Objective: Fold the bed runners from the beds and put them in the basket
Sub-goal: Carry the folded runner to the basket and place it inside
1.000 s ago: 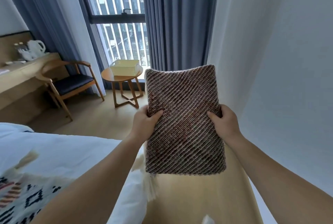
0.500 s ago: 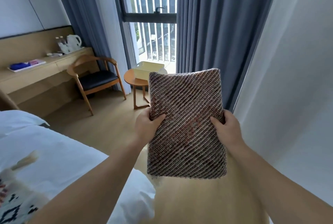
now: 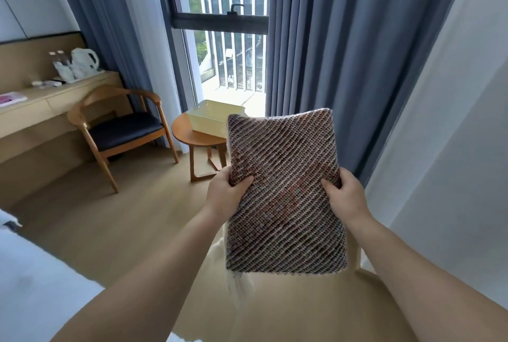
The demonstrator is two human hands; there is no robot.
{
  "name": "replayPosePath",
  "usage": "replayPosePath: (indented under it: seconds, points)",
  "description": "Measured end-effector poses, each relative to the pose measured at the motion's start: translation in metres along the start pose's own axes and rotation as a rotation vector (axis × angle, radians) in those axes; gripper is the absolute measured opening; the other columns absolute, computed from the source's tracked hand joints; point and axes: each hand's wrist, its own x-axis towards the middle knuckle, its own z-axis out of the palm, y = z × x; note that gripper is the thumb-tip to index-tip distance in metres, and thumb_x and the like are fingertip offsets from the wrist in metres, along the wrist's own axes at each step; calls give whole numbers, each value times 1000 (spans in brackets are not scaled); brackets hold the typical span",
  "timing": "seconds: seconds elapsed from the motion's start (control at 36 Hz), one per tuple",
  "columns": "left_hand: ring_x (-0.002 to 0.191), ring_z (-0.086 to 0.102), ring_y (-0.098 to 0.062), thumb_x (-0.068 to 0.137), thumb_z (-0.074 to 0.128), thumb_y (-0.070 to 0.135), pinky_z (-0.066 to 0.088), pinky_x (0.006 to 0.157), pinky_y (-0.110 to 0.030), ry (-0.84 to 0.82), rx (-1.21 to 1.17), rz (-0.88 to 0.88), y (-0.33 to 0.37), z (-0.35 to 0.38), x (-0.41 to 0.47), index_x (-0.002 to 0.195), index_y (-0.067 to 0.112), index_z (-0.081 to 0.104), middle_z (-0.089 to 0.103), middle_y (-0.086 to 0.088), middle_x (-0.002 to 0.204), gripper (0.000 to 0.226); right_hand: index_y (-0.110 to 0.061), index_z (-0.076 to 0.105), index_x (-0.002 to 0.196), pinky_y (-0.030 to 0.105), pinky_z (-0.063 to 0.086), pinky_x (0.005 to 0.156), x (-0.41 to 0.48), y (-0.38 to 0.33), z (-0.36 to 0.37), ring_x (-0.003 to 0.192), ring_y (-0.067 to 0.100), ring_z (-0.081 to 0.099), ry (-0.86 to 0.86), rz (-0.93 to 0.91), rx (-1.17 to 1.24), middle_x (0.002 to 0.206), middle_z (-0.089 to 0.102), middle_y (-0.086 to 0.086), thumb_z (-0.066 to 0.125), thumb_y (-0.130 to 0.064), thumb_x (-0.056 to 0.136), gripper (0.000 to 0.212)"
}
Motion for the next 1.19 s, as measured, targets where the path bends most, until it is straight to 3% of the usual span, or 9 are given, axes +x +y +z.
replayPosePath:
  seconds: [0.19,0.44,0.61,0.72,0.81,0.92,1.11,1.19]
  points:
    - [97,66,-12,83,72,29,55,88,-39,-30,-6,-36,-8,-8,136,107,25,64,70,8,103,26,-28,56,108,30,44,89,123,-8,59,98,13,56,17,3,-7,103,60,-9,55,-17,95,17]
    - [96,66,-12,83,72,27,55,87,-36,-33,25,-19,-10,2,240,102,27,63,70,8,101,21,-20,60,116,38,47,94,228,3,89,104,18,59,12,39,-13,110,64,-3,56,-18,94,23]
    - [96,66,-14,82,73,26,54,86,-34,14,43,-45,-22,24,317,106,21,63,70,6,102,26,-17,61,116,31,45,89,316,23,116,102,17,58,-55,9,8,109,64,-3,55,-15,94,23]
    - [93,66,-10,83,72,26,53,77,-24,63,69,-43,-23,40,374,103,24,62,69,10,99,22,-16,60,117,31,45,91,387,31,129,101,15,58,-111,-23,58,107,63,-4,55,-15,95,23]
    - [94,68,-15,84,70,20,55,83,-34,94,46,-67,-22,54,415,96,29,61,70,7,97,18,-17,60,116,28,45,88,442,34,134,101,15,58,-151,-40,97,106,63,-5,56,-15,95,22]
    - [93,69,-20,82,63,11,55,88,-45,118,21,-116,-18,70,470,101,22,62,72,-3,101,23,-19,61,113,31,48,88,515,33,135,99,13,60,-216,-60,107,104,65,-7,56,-16,94,20]
    - [99,68,-16,83,69,21,54,92,-42,196,-6,-135,-17,85,539,114,16,61,71,0,108,33,-24,60,108,15,42,72,609,24,150,86,-6,55,-279,-116,90,93,61,-17,56,-14,94,17]
    - [100,68,-17,78,70,29,53,92,-43,213,-4,-138,-22,82,568,112,17,62,71,0,108,37,-21,62,111,19,43,77,640,23,164,88,5,58,-272,-136,48,93,62,-13,57,-15,93,19]
